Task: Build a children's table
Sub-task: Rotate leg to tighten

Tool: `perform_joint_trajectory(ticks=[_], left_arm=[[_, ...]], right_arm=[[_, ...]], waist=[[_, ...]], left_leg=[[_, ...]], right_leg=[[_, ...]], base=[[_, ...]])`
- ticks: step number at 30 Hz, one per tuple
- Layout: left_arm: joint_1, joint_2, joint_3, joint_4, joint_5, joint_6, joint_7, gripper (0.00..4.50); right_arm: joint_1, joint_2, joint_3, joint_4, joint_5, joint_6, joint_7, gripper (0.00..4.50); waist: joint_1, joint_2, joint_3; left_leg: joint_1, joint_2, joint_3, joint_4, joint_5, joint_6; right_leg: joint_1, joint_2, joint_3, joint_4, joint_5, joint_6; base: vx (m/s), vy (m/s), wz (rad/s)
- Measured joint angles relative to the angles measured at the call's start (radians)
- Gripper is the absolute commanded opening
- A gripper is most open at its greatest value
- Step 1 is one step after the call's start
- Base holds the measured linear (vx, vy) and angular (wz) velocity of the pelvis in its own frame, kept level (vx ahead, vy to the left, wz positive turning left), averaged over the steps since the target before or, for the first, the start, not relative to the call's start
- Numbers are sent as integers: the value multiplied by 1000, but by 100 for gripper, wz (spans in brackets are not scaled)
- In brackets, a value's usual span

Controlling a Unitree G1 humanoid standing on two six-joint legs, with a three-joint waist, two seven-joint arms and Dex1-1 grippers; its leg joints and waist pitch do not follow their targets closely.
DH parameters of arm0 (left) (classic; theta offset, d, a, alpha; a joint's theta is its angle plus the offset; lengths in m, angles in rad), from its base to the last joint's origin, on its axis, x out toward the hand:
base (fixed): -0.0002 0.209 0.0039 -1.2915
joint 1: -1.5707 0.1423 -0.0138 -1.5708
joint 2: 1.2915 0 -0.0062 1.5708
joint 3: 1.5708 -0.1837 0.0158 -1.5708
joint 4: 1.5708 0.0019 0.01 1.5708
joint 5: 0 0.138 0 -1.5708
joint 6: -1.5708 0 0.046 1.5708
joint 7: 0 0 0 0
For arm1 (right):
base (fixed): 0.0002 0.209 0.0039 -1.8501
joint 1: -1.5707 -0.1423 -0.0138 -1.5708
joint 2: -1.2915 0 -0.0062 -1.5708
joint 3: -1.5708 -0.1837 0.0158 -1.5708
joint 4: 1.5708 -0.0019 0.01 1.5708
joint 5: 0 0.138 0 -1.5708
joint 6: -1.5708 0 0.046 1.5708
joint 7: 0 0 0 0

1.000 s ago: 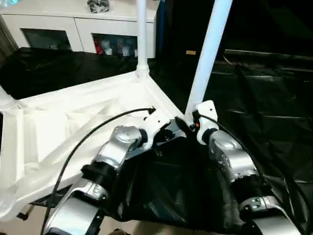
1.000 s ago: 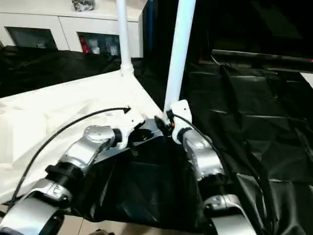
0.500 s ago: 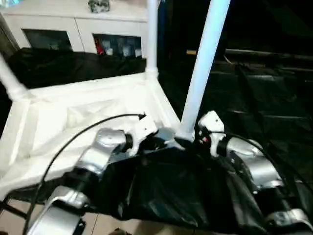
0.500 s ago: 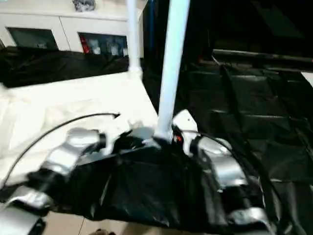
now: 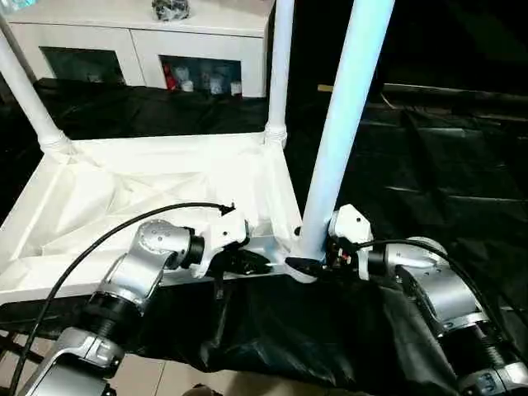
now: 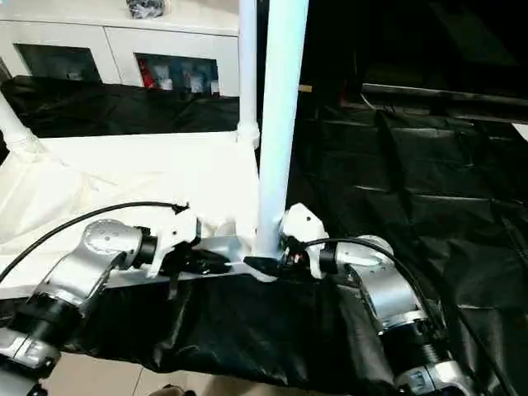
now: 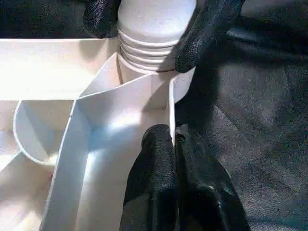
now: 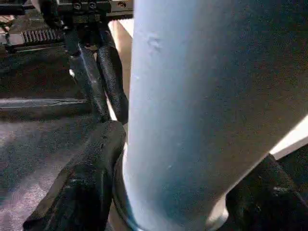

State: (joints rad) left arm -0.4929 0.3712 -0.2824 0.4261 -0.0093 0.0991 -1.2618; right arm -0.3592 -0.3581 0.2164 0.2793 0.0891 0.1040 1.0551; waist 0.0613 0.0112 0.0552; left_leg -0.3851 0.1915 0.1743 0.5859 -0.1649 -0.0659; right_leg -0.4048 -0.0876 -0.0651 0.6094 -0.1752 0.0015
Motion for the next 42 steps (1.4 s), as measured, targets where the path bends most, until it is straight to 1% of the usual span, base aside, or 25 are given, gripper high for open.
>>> perform_joint_trajectory(ticks=[3,6,7,9,11,13,14,16,17,20,21,22,23,25,26,28,31,33,37,40,42], left_arm=[[1,-1,0,0,0,0,6,0],[-6,-32,6,19,17,14,82,0],[-18,-56,15,41,29,25,131,0],[-36,-85,22,67,43,37,189,0],[-75,-131,26,120,67,53,276,0],[-101,-168,30,154,83,66,342,0],[-122,-201,32,181,91,84,405,0],[-138,-226,35,203,97,97,454,0],[-155,-251,38,225,106,107,503,0],[-160,-264,43,229,112,114,527,0],[-164,-265,43,234,113,114,528,0],[-167,-265,44,237,113,111,527,0],[-167,-265,44,238,113,111,527,0],[-167,-264,45,240,113,103,524,0],[-167,-262,45,243,113,97,522,0],[-165,-252,44,244,112,82,498,0],[-136,-215,43,201,100,73,432,0],[-128,-202,43,195,99,57,406,0],[-80,-150,33,127,73,40,302,0],[-61,-125,28,101,60,30,241,0],[-44,-102,20,72,43,23,195,0]], right_arm=[[1,6,0,0,0,-2,-2,267],[0,41,-22,23,-19,17,-94,265],[-11,72,-44,50,-30,30,-162,265],[-36,98,-56,82,-48,47,-241,265],[-66,156,-92,145,-66,49,-376,265],[-94,193,-116,191,-77,53,-479,265],[-124,231,-142,238,-84,61,-573,265],[-153,260,-162,281,-86,62,-647,265],[-188,283,-174,324,-88,67,-723,265],[-204,299,-183,354,-96,49,-763,265],[-207,303,-187,361,-98,43,-767,300],[-211,306,-197,367,-97,40,-765,321],[-212,309,-206,369,-89,39,-760,335],[-212,315,-222,369,-59,36,-734,342],[-212,315,-227,369,-53,34,-723,355],[-204,301,-220,358,-52,32,-685,379],[-151,242,-165,300,-52,10,-562,379],[-141,228,-160,287,-52,10,-516,379],[-70,123,-98,182,-42,-7,-331,379],[-60,93,-78,154,-40,-9,-250,379],[-52,63,-50,122,-37,-26,-193,379]], waist=[[0,0,0],[-1,0,0],[-3,0,0],[-4,-1,0],[-8,-3,0],[-11,-3,0],[-15,-3,0],[-18,-3,0],[-20,-3,0],[-20,-1,-1],[-20,-1,-1],[-19,-1,-1],[-20,-1,-1],[-21,-1,-1],[-21,-1,-1],[-21,1,-1],[-18,1,-1],[-17,1,-1],[-8,1,0],[-5,0,0],[-2,1,0]], left_leg=[[0,0,0,0,0,0],[1,0,0,0,0,0],[1,0,0,1,0,0],[1,0,0,1,0,0],[2,0,0,1,0,0],[2,-1,0,1,0,0],[2,-1,0,2,0,0],[2,-1,0,1,0,0],[2,-1,0,1,0,0],[2,-1,0,1,0,0],[1,-1,0,1,0,0],[1,-1,0,1,0,0],[1,-1,0,1,0,0],[1,-1,0,1,0,0],[1,-1,0,1,0,0],[1,-1,0,0,0,0],[1,0,0,-2,0,0],[1,0,0,-2,0,0],[0,0,1,-1,0,0],[0,0,1,-1,0,0],[0,0,1,-1,0,0]], right_leg=[[0,0,0,0,0,0],[0,0,0,0,0,0],[0,0,0,1,0,0],[0,0,0,0,-3,4],[1,0,0,1,-3,5],[0,-1,1,0,-3,5],[1,-1,1,0,-3,5],[1,-1,1,0,-3,5],[1,-1,0,0,-3,4],[1,-1,0,0,0,0],[1,-1,0,0,0,0],[1,-1,0,0,0,0],[1,-1,0,0,0,0],[1,-1,0,0,0,0],[1,-1,0,0,0,0],[0,-1,0,0,0,0],[0,-1,-1,0,0,0],[-1,-1,-1,0,0,0],[0,-1,-1,0,0,0],[-1,-1,-1,0,0,0],[-1,-1,-1,0,-2,3]], base=[[0,0,0],[0,0,0],[0,0,0],[0,0,0],[0,0,0],[0,0,0],[0,0,0],[0,0,0],[0,0,0],[0,0,0],[0,0,0],[0,0,0],[0,0,0],[0,0,0],[0,0,0],[0,0,0],[0,0,0],[0,0,0],[0,0,0],[0,0,0],[0,0,0]])
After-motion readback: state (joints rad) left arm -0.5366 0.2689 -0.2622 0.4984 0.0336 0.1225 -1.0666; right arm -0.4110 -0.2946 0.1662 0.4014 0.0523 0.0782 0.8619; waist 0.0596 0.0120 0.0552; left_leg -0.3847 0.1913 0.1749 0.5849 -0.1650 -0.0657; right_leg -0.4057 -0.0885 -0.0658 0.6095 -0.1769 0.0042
